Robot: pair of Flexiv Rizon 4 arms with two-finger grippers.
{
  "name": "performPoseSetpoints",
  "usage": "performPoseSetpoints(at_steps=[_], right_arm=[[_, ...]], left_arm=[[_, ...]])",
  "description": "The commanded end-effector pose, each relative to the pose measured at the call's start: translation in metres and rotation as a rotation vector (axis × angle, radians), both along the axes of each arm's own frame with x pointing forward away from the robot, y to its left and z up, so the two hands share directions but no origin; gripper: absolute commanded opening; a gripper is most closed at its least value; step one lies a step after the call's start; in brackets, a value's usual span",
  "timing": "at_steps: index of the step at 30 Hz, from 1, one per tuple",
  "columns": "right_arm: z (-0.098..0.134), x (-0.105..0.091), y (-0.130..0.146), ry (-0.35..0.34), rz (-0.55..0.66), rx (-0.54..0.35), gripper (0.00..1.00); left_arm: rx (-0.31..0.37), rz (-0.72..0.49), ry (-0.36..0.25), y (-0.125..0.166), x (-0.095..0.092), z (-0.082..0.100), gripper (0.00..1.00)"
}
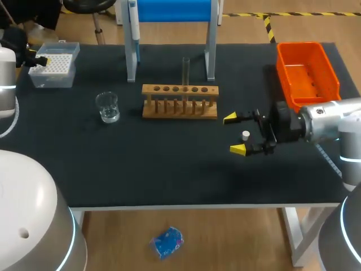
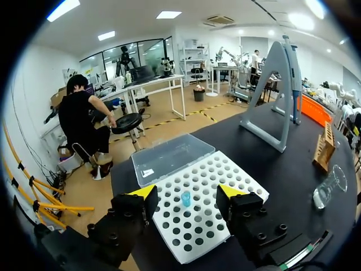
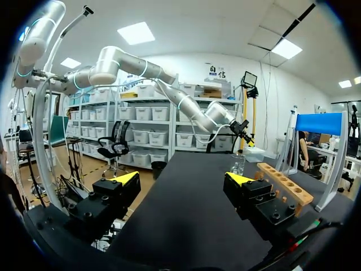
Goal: Invert the test tube, pick up the pipette, mount the tip to pipette, aspirate from beaker and dispense into the tube, eject the tip, return the pipette, and cap with the stopper.
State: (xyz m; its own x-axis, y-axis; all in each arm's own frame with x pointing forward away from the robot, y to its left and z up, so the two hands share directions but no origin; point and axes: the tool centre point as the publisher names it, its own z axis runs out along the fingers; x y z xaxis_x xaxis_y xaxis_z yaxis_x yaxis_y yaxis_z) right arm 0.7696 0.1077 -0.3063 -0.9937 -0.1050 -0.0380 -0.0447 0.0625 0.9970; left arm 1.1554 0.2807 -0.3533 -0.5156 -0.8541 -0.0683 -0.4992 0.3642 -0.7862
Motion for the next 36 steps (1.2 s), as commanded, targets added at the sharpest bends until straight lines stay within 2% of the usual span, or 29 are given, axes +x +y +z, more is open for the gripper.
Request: performPoseSetpoints(at_steps=[1,5,8,10,13,17,23,27,30,36], right_arm=[[-0.0002,-0.0011,-0.0004,-0.001,-0.002,0.0,1.0],[-0.0002,-0.0011,-0.0004,-0.001,-0.002,0.0,1.0],[-0.0002,-0.0011,-0.0004,-0.001,-0.002,0.0,1.0],[-0.0002,-0.0011,-0.0004,-0.001,-0.002,0.0,1.0],[-0.0002,-0.0011,-0.0004,-0.001,-0.002,0.0,1.0],[-0.0002,-0.0011,-0.0004,-0.001,-0.002,0.0,1.0],[-0.0002,-0.0011,-0.0004,-0.001,-0.002,0.0,1.0],[-0.0002,-0.0011,-0.0004,-0.001,-0.002,0.0,1.0],[-0.0002,-0.0011,-0.0004,-0.001,-0.002,0.0,1.0],[-0.0002,-0.0011,-0.0004,-0.001,-0.002,0.0,1.0]], left_arm=[[-0.002,-0.004,0.005,-0.001,0.0061,-0.0035,0.63],[0.005,-0.008,0.001,-0.0018,0.0076,-0.0043,0.58],[0.023,-0.011,0.003,-0.0024,0.0072,-0.005,0.47],[0.022,-0.01,0.004,-0.0006,0.0069,-0.0053,0.47],[0.024,-0.005,0.001,0.0008,0.0061,-0.0043,0.41],[0.027,0.0,0.003,0.0032,0.0056,-0.0055,0.45],[0.027,0.004,0.005,0.0039,0.0053,-0.0056,0.37],[0.023,0.006,0.008,0.0032,0.0044,-0.007,0.38],[0.022,0.009,0.01,0.0029,0.0043,-0.0074,0.34],[0.021,0.008,0.014,0.0017,0.0038,-0.0078,0.33]])
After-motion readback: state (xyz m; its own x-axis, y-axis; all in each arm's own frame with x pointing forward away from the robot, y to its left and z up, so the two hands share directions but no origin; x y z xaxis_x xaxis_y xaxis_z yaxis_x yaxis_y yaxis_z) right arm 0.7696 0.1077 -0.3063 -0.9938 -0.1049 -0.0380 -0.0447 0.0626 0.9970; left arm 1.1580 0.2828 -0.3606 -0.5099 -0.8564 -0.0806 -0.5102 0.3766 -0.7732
